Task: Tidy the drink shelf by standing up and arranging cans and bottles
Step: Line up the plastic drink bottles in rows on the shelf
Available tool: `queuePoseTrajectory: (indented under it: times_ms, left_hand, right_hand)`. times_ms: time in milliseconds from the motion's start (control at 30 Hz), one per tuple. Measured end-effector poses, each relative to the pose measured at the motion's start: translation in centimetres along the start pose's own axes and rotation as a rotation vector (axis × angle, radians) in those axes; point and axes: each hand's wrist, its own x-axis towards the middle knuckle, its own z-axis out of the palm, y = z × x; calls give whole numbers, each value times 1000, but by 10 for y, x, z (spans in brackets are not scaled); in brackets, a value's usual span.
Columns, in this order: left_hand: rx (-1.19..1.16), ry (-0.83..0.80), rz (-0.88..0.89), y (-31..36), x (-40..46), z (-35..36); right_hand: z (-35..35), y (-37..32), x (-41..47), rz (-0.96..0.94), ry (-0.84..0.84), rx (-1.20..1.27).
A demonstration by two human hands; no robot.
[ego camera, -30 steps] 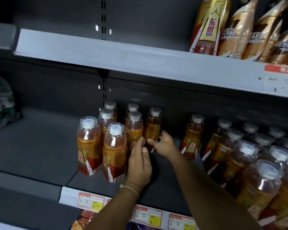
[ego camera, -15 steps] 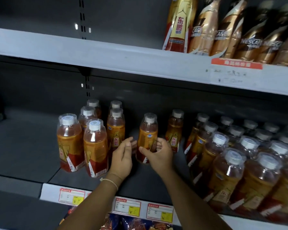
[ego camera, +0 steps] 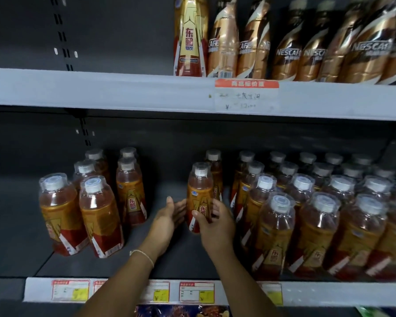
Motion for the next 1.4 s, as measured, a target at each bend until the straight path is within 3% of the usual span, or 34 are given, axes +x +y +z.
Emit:
queuePoseTrajectory:
  times_ms: [267, 1400]
  left_hand:
    - [-18, -78, 5, -6, 6, 30]
    - [105, -164, 53, -10, 8, 50]
  right_hand:
    - [-7, 1, -5, -45, 149, -175]
    - [-13, 3, 0, 114, 40, -114]
